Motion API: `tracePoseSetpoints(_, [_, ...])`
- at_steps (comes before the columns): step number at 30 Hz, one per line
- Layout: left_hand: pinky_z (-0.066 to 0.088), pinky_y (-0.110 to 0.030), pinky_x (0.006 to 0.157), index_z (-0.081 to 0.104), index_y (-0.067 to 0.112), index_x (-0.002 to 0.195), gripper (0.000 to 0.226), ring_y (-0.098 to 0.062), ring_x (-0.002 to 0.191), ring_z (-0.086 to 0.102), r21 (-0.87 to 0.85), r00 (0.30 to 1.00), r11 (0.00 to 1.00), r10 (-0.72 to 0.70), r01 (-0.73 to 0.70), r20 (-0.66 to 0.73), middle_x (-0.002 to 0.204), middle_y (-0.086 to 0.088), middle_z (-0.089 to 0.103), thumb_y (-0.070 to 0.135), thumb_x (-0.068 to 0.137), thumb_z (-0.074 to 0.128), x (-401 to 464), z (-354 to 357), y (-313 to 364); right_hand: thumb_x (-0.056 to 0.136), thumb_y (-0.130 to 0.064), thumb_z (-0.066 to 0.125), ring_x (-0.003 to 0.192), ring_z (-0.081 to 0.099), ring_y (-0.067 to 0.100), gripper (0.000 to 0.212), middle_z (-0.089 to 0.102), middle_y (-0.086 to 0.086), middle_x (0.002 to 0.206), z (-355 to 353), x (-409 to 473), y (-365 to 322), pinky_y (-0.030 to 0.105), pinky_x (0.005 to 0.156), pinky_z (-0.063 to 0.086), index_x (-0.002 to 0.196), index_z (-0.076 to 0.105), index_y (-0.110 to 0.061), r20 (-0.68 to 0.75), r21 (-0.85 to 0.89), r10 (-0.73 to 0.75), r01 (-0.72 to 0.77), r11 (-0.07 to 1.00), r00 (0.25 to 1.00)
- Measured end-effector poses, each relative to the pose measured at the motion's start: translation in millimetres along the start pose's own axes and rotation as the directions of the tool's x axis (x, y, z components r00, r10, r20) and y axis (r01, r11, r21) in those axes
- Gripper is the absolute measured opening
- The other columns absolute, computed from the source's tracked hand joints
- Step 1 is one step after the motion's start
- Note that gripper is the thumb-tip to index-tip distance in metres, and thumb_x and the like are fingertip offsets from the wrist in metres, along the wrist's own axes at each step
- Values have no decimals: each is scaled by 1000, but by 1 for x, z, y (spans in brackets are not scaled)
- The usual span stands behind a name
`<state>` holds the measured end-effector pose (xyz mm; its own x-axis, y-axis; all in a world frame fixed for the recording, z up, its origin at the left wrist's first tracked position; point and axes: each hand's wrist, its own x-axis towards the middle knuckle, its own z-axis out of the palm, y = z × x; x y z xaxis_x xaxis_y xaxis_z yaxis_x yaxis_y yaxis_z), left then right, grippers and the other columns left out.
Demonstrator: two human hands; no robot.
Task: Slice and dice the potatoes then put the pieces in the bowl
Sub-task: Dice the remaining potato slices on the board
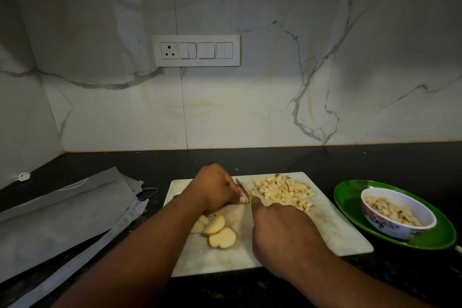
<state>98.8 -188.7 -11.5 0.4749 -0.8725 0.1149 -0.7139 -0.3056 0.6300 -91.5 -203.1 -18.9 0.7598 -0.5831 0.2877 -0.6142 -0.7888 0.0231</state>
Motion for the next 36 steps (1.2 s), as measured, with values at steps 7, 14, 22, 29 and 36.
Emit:
tracePoseSetpoints(7, [55, -23, 83, 83, 26, 78, 11, -3, 86, 70, 9, 1000, 1000, -30, 30, 9, 82, 12, 78, 29, 75, 93, -1, 1, 2, 90, -21, 52, 100, 63, 23, 68, 64, 4, 116, -2, -5, 0, 35, 80, 51, 154, 28, -16, 34, -12, -23, 23, 1000, 999])
tracePoseSetpoints(14, [56, -23, 83, 84, 23, 79, 14, -3, 88, 71, -24, 1000, 1000, -16, 17, 20, 83, 11, 79, 29, 73, 95, -3, 4, 2, 90, -22, 51, 101, 61, 23, 74, 62, 3, 115, -9, -20, 3, 32, 73, 41, 157, 20, -19, 61, -3, -13, 13, 1000, 998])
tracePoseSetpoints(22, [52, -20, 79, 85, 22, 81, 14, -2, 85, 70, -38, 1000, 999, 11, -10, 22, 85, 12, 79, 30, 73, 94, -3, 2, 0, 95, -31, 44, 101, 62, 23, 74, 63, 1, 113, -22, -72, 8, 32, 77, 46, 159, 8, -29, 110, 12, -10, 9, 1000, 994])
tracePoseSetpoints(29, [59, -27, 82, 84, 22, 78, 14, -5, 82, 72, -51, 999, 999, 14, -12, 33, 78, 12, 78, 32, 74, 93, -7, -1, -5, 97, -32, 39, 90, 61, 21, 68, 65, 0, 103, -21, -46, 10, 32, 69, 42, 159, 11, -27, -84, 37, 32, -29, 999, 996])
tracePoseSetpoints(36, [61, -30, 85, 85, 24, 79, 7, -6, 83, 72, -28, 999, 999, 21, -20, 35, 79, 12, 78, 25, 78, 91, -5, -2, -5, 94, -26, 43, 95, 63, 22, 60, 67, 2, 109, -5, -8, -2, 31, 67, 41, 154, 30, -23, -76, 36, -8, 10, 999, 997])
